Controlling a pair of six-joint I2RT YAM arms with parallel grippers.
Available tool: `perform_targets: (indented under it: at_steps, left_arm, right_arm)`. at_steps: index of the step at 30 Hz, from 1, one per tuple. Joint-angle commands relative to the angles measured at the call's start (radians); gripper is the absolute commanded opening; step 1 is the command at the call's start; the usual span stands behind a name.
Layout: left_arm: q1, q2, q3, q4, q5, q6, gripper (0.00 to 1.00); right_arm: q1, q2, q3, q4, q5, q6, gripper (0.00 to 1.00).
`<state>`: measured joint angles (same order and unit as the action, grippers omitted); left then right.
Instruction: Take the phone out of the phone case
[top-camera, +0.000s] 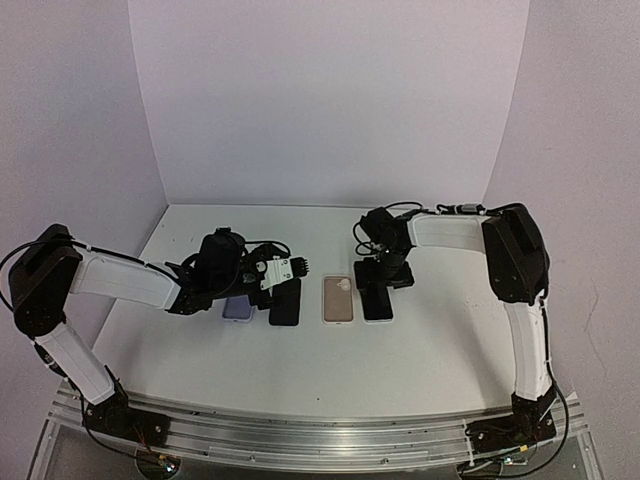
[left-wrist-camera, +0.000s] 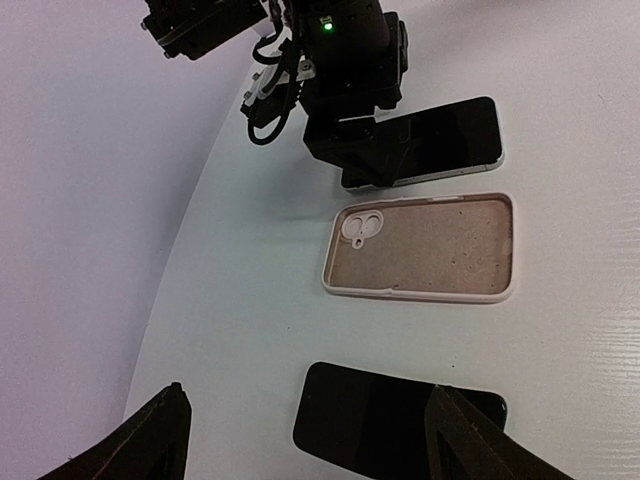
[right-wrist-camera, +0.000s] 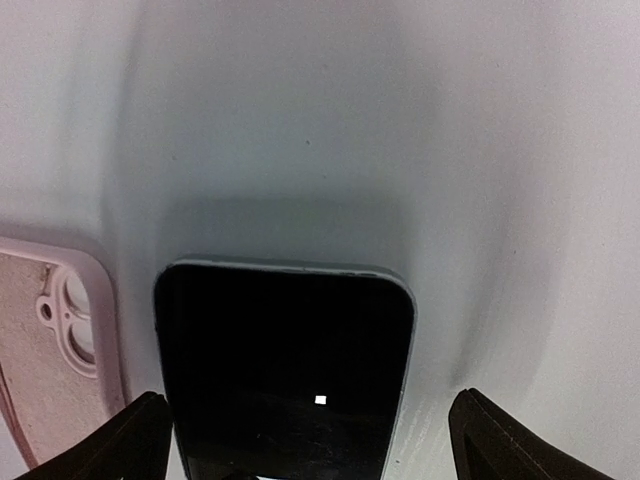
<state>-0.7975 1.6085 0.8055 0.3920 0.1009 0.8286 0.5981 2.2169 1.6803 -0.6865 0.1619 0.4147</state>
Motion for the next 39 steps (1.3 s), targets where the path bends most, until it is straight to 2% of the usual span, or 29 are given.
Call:
perform_targets:
  at_steps: [1,5,13,30,39]
  left_arm:
    - [0.004,-0.036,0.012,0.008,-0.006,-0.017,0.82]
    - [0.004,-0.036,0.013,0.008,-0.005,-0.017,0.82]
    - [0.004,-0.027,0.021,0.010,-0.002,-0.016,0.82]
    - [0.006,-0.033,0.017,0.005,-0.004,-0.014,0.82]
    - [0.006,-0.035,0.014,0.003,-0.006,-0.015,0.82]
  right_arm:
    - [0.012,0.033,0.039,-0.023,0.018,-0.009,0.95]
    - [0.012,0.027,0.003,-0.024,0.070,0.005,0.92]
    - [0.013,0.027,-0.012,-0.025,0.074,0.000,0.83]
    - [0.001,-0.002,-0.051,-0.024,0.077,-0.066,0.81]
    - [-0.001,-0.022,-0.060,-0.024,0.086,-0.012,0.87]
